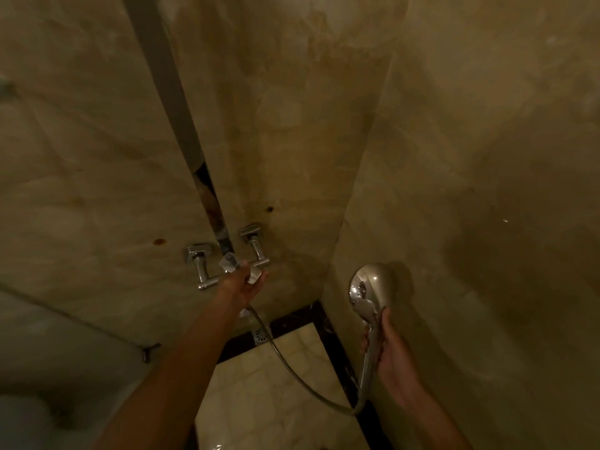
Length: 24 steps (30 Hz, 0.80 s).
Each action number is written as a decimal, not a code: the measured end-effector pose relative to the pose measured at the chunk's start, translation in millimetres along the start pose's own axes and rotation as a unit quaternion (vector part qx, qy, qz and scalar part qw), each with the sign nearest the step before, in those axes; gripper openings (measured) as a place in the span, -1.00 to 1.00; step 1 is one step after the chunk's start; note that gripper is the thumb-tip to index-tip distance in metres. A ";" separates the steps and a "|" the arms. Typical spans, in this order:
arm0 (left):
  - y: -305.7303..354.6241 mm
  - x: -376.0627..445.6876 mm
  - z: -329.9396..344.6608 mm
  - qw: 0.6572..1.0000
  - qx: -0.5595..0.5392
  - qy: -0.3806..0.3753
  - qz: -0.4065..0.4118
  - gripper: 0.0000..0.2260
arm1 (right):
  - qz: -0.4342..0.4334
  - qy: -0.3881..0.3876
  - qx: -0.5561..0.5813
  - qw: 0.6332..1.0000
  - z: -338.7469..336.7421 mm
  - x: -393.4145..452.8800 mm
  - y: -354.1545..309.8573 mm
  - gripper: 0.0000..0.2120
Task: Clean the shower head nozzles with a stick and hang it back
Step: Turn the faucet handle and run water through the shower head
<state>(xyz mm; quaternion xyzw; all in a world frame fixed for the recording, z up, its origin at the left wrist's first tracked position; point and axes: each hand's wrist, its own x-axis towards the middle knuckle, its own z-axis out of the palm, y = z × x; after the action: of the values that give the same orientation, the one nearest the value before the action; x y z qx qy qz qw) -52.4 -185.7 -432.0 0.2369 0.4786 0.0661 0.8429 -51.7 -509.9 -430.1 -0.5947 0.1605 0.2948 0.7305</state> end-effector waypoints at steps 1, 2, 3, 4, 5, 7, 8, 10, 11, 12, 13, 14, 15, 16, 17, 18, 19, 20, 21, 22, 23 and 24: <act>-1.6 -0.3 0.2 1.000 0.012 0.010 0.009 -0.89 | -0.003 0.003 -0.019 1.000 -1.0 1.5 0.4 -0.48; -4.2 0.2 0.4 0.999 0.021 0.018 0.019 -0.82 | -0.007 0.003 -0.041 0.999 -1.9 2.4 0.0 -0.45; -5.5 -0.4 0.4 0.999 0.027 0.024 0.026 -0.73 | -0.010 0.001 -0.059 0.998 -2.8 2.6 -0.3 -0.43; -5.9 -2.4 0.7 0.999 0.034 0.028 0.031 -0.68 | -0.014 -0.003 -0.073 0.997 -3.7 3.1 -0.3 -0.41; -5.3 -5.3 1.2 0.998 0.044 0.033 0.034 -0.66 | -0.018 -0.006 -0.081 0.997 -5.1 3.4 0.1 -0.38; -4.1 -11.9 0.7 0.997 0.048 0.043 0.044 -0.70 | -0.027 -0.011 -0.086 0.996 -7.4 4.7 -0.4 -0.35; -3.2 -16.9 0.3 0.997 0.048 0.046 0.050 -0.77 | -0.029 -0.012 -0.088 0.996 -8.1 5.9 -1.2 -0.34; -1.0 -24.2 -1.1 0.995 0.063 0.043 0.062 -0.95 | -0.026 -0.014 -0.096 0.995 -9.8 8.4 -3.5 -0.32; 1.1 -25.9 -2.3 0.994 0.075 0.040 0.067 -0.95 | -0.023 -0.016 -0.102 0.994 -10.8 9.6 -4.2 -0.31; 3.9 -26.8 -2.1 0.993 0.083 0.037 0.069 -0.94 | -0.022 -0.019 -0.108 0.994 -12.0 10.7 -4.6 -0.30; 7.8 -26.7 -1.2 0.993 0.084 0.037 0.069 -0.94 | -0.023 -0.021 -0.113 0.993 -13.3 11.9 -4.6 -0.30; 11.6 -26.5 0.1 0.995 0.076 0.035 0.063 -0.93 | -0.026 -0.023 -0.115 0.993 -14.6 13.3 -4.3 -0.30; 14.9 -24.3 1.0 0.996 0.064 0.032 0.056 -0.91 | -0.029 -0.023 -0.111 0.993 -15.6 14.7 -3.5 -0.30; 17.2 -22.8 1.5 0.997 0.054 0.028 0.050 -0.88 | -0.034 -0.022 -0.107 0.993 -16.7 16.2 -2.4 -0.31; 18.8 -22.2 1.7 0.997 0.051 0.026 0.046 -0.87 | -0.040 -0.018 -0.106 0.993 -17.6 17.6 -1.5 -0.31; 19.5 -20.9 1.3 0.997 0.050 0.025 0.043 -0.87 | -0.045 -0.014 -0.107 0.993 -18.2 19.0 -0.7 -0.31; 19.8 -19.0 0.3 0.998 0.050 0.025 0.042 -0.87 | -0.047 -0.009 -0.107 0.993 -19.0 20.3 0.0 -0.31; 19.7 -17.3 -0.9 0.997 0.052 0.025 0.043 -0.88 | -0.046 -0.006 -0.107 0.993 -19.7 21.5 0.8 -0.30; 19.8 -16.1 -2.5 0.997 0.057 0.025 0.049 -0.88 | -0.043 -0.004 -0.106 0.993 -20.2 22.4 1.4 -0.29; 19.6 -14.3 -4.6 0.996 0.071 0.025 0.057 -0.89 | -0.042 -0.004 -0.106 0.993 -20.8 23.0 1.8 -0.28; 19.6 -12.9 -7.0 0.992 0.100 0.023 0.067 -0.91 | -0.042 -0.004 -0.107 0.993 -21.3 23.7 2.1 -0.28; 19.8 -12.8 -9.4 0.986 0.144 0.018 0.077 -0.92 | -0.043 -0.005 -0.106 0.993 -21.4 24.2 2.6 -0.28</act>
<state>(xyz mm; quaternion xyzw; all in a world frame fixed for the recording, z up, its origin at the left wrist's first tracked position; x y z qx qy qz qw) -64.8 -169.5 -416.9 0.3908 0.4787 0.0655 0.7834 -32.1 -524.4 -451.5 -0.6734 0.0991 0.2814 0.6764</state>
